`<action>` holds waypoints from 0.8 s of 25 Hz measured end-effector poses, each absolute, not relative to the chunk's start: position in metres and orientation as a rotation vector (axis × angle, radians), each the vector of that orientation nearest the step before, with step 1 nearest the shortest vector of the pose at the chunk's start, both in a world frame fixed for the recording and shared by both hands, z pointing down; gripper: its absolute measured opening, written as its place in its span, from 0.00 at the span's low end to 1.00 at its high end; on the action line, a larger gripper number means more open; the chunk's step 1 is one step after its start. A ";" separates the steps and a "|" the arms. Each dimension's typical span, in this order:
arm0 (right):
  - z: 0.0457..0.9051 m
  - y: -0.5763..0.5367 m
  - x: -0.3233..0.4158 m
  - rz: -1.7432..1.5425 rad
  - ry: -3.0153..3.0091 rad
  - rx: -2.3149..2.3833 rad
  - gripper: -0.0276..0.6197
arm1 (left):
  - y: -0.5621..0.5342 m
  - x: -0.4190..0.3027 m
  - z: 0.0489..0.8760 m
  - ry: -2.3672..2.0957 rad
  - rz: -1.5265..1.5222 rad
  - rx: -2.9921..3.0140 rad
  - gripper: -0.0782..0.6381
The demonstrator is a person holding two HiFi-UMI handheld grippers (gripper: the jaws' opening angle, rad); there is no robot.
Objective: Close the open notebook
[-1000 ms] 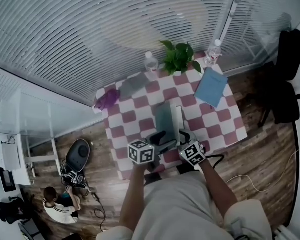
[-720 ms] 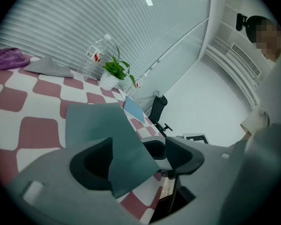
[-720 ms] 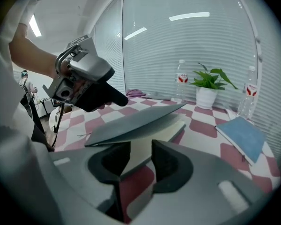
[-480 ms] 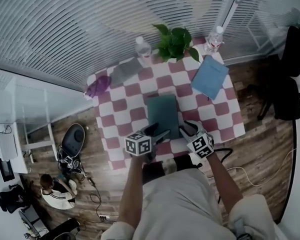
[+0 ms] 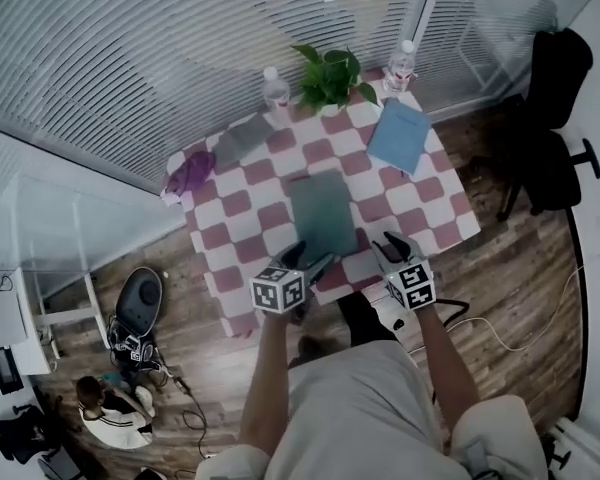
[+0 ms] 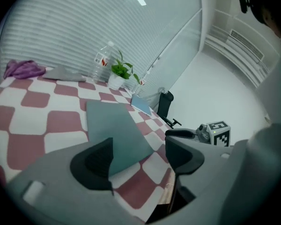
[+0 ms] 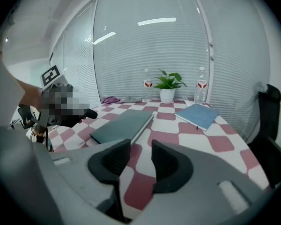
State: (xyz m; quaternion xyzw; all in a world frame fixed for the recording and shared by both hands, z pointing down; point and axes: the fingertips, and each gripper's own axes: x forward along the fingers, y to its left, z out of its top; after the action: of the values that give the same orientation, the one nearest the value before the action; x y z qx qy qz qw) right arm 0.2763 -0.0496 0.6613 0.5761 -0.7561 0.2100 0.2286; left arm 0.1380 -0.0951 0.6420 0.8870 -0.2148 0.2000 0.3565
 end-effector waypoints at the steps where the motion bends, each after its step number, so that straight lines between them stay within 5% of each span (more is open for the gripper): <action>1: 0.658 -0.041 0.269 0.589 -2.072 1.626 0.26 | -0.086 0.126 0.634 -0.558 0.524 2.321 0.60; 13: 0.569 0.037 0.196 0.734 -1.931 2.308 0.26 | -0.017 0.011 0.553 -0.850 0.314 2.490 0.60; 20: 0.575 0.124 0.140 0.724 -1.889 2.222 0.26 | 0.052 -0.032 0.542 -0.964 0.298 2.501 0.60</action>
State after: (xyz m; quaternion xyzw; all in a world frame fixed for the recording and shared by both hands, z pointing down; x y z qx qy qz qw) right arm 0.1399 0.1241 0.5746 0.7378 -0.6271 0.2404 0.0680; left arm -0.0321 0.0519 0.5417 0.9046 -0.3486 0.1079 0.2204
